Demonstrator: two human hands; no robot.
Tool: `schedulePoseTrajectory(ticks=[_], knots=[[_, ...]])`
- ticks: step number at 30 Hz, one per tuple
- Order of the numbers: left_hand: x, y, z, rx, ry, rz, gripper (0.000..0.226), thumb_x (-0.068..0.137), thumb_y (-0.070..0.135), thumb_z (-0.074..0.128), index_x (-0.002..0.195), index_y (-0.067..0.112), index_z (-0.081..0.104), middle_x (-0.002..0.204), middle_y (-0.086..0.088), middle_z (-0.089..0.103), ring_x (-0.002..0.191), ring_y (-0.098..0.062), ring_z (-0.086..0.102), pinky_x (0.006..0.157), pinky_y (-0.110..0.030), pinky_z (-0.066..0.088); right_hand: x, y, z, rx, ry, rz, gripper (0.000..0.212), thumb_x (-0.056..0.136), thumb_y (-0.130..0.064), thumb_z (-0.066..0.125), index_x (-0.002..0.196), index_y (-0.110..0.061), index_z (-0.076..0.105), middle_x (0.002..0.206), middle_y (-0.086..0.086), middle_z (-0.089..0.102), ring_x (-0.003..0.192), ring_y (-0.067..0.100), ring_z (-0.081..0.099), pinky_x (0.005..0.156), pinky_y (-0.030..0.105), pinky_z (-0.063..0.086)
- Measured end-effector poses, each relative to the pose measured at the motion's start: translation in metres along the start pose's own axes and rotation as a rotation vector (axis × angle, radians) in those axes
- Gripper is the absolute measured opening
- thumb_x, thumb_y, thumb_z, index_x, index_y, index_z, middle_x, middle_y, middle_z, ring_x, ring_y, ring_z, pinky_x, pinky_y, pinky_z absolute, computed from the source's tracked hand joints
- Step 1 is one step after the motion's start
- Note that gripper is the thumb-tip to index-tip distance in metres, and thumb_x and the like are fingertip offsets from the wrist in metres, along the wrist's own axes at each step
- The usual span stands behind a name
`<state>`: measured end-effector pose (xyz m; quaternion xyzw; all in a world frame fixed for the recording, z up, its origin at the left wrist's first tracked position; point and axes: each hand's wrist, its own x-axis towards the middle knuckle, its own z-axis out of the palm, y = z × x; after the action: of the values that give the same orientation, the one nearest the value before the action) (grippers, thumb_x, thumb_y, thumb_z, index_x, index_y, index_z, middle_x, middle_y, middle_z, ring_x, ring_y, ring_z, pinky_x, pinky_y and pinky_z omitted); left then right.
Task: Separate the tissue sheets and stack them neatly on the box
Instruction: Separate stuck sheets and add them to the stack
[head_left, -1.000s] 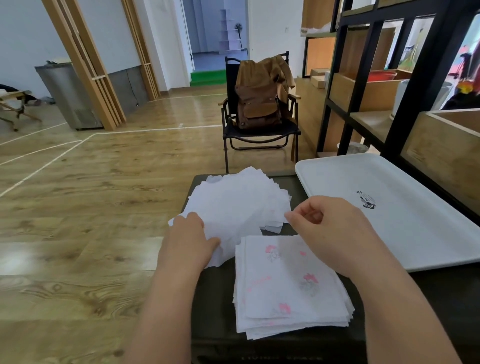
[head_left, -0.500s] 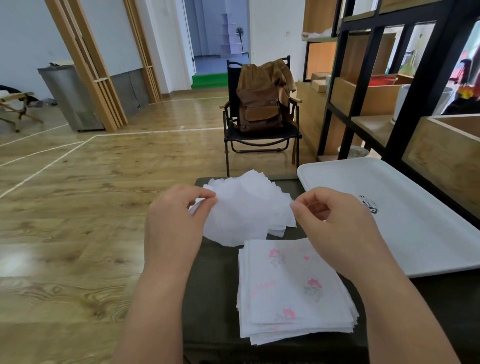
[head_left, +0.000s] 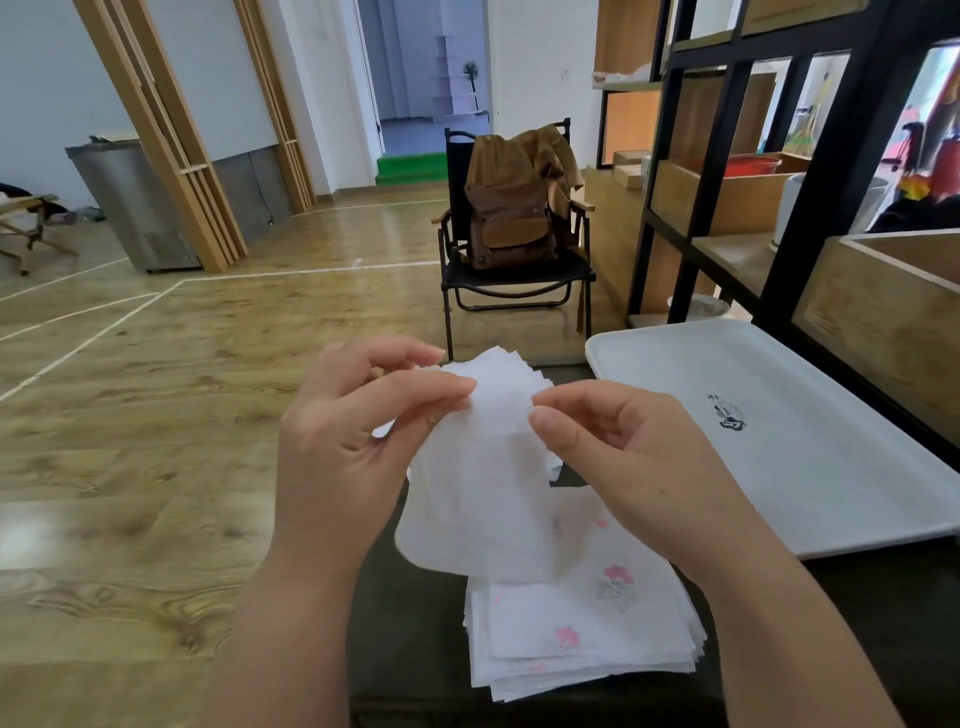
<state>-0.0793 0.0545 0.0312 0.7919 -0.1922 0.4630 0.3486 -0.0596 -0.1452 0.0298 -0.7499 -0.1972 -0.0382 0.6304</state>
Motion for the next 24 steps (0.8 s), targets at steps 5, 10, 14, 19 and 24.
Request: schedulePoseTrajectory(ticks=[5, 10, 14, 19, 24], knots=[[0.001, 0.003, 0.008, 0.026, -0.059, -0.090, 0.014, 0.086, 0.030, 0.072, 0.099, 0.034, 0.070, 0.109, 0.016, 0.062, 0.103, -0.013, 0.058, 0.089, -0.020, 0.043, 0.002, 0.007, 0.005, 0.162, 0.037, 0.063, 0.013, 0.086, -0.019, 0.071, 0.091, -0.030, 0.069, 0.080, -0.006, 0.075, 0.073, 0.008, 0.070, 0.058, 0.015, 0.049], [-0.001, 0.001, 0.016, -0.048, 0.012, -0.779, 0.060, 0.083, 0.084, 0.024, 0.090, 0.036, 0.059, 0.083, 0.024, 0.067, 0.076, 0.001, 0.062, 0.067, -0.022, 0.046, 0.003, 0.008, 0.005, 0.221, 0.125, 0.035, 0.026, 0.090, -0.011, 0.066, 0.095, -0.037, 0.067, 0.086, -0.006, 0.075, 0.078, 0.010, 0.069, 0.067, 0.021, 0.052], [-0.002, -0.001, 0.016, -0.154, -0.277, -1.138, 0.094, 0.058, 0.092, 0.012, 0.094, 0.024, 0.065, 0.066, 0.005, 0.072, 0.069, -0.016, 0.066, 0.071, -0.035, 0.049, 0.002, 0.003, 0.003, 0.310, 0.090, 0.032, 0.034, 0.093, -0.011, 0.063, 0.114, -0.037, 0.060, 0.090, -0.002, 0.076, 0.082, 0.015, 0.073, 0.066, 0.023, 0.056], [0.002, 0.004, 0.016, -0.407, -0.369, -1.107, 0.056, 0.084, 0.078, 0.034, 0.108, 0.037, 0.063, 0.082, 0.001, 0.076, 0.081, -0.015, 0.070, 0.081, -0.032, 0.053, 0.002, -0.002, 0.001, 0.408, 0.107, 0.022, 0.037, 0.091, -0.013, 0.064, 0.118, -0.037, 0.057, 0.091, 0.001, 0.077, 0.082, 0.019, 0.073, 0.065, 0.026, 0.058], [0.004, 0.007, 0.016, -0.558, -0.192, -0.927, 0.020, 0.090, 0.031, 0.067, 0.109, 0.037, 0.065, 0.087, 0.000, 0.077, 0.079, -0.011, 0.072, 0.079, -0.029, 0.054, 0.002, -0.001, 0.001, 0.316, 0.181, 0.014, 0.037, 0.091, -0.018, 0.065, 0.119, -0.038, 0.054, 0.086, -0.002, 0.077, 0.079, 0.014, 0.073, 0.064, 0.025, 0.058]])
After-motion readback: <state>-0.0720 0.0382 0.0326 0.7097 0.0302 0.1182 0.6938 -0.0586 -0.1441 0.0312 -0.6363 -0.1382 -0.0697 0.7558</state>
